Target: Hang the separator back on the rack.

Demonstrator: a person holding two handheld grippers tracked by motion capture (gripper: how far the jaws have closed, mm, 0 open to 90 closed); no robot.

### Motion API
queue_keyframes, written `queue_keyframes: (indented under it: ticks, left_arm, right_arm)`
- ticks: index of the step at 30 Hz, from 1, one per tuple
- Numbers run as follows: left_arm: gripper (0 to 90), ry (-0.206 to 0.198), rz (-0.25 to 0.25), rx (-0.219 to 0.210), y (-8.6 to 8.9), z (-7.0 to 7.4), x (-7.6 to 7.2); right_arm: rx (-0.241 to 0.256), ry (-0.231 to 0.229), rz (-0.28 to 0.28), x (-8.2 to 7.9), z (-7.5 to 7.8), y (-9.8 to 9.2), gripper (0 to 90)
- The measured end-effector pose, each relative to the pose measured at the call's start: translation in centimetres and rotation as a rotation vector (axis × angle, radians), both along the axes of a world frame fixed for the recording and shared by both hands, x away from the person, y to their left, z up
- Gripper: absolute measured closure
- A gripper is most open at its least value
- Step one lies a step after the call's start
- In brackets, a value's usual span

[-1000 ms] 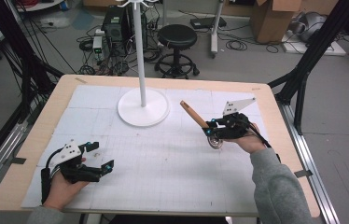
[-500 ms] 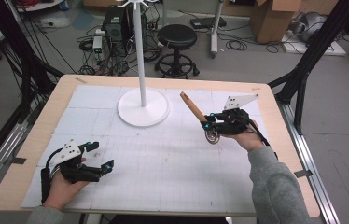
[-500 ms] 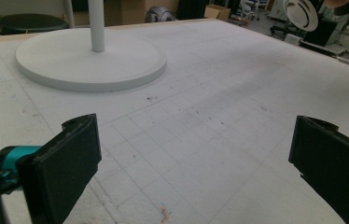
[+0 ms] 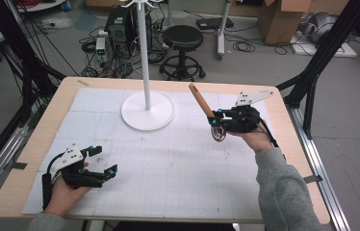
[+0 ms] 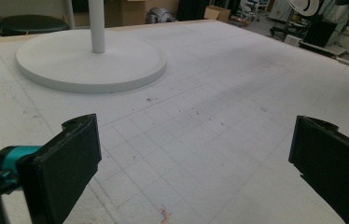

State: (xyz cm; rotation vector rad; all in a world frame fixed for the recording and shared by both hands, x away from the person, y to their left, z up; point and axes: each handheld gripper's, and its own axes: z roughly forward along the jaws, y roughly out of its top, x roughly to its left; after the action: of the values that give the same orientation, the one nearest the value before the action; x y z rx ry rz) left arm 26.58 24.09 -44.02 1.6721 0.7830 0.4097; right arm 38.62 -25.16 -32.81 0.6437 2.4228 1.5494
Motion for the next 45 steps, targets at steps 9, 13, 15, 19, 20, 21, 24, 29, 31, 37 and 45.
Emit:
queue_keyframes:
  ticks: [9,13,15,19,20,21,24,29,31,37,45]
  left_arm:
    - [2.8,-0.002,-0.003,0.005,0.0,0.0,0.0]
    - [2.8,-0.002,-0.005,0.006,0.0,0.1,0.0]
    - [2.8,-0.002,-0.004,0.006,0.0,0.1,0.0]
    - [2.8,-0.002,-0.004,0.006,0.0,0.1,0.0]
    - [2.8,-0.003,-0.004,0.004,0.0,0.1,0.0]
    - [2.8,-0.003,-0.005,0.006,0.1,0.1,0.0]
    - [2.8,-0.003,-0.006,0.004,0.0,0.1,-0.1]
    - [2.8,-0.007,-0.004,-0.001,0.1,0.1,-0.1]
    - [2.8,-0.009,-0.004,-0.004,0.1,0.1,-0.1]
    - [2.8,-0.016,-0.001,-0.003,0.1,0.2,-0.1]
    - [2.7,-0.032,0.008,-0.006,0.2,0.3,-0.3]
  right_arm:
    - [0.044,-0.022,-0.017,0.2,1.3,0.3,70.1]
    - [0.055,-0.027,-0.022,0.3,1.6,0.2,70.1]
    - [0.063,-0.031,-0.026,0.4,1.8,0.3,70.1]
    - [0.075,-0.039,-0.026,0.5,2.3,0.5,70.1]
    - [0.079,-0.042,-0.026,0.5,2.5,0.6,70.1]
    - [0.083,-0.043,-0.026,0.5,2.6,0.7,70.1]
    - [0.091,-0.053,-0.031,0.6,3.1,1.0,70.1]
    - [0.107,-0.061,-0.035,0.8,3.5,1.4,70.0]
    - [0.112,-0.064,-0.035,0.8,3.6,1.5,70.1]
    - [0.121,-0.068,-0.038,1.0,4.1,2.0,70.0]
    - [0.14,-0.074,-0.06,1.5,4.4,2.4,70.0]
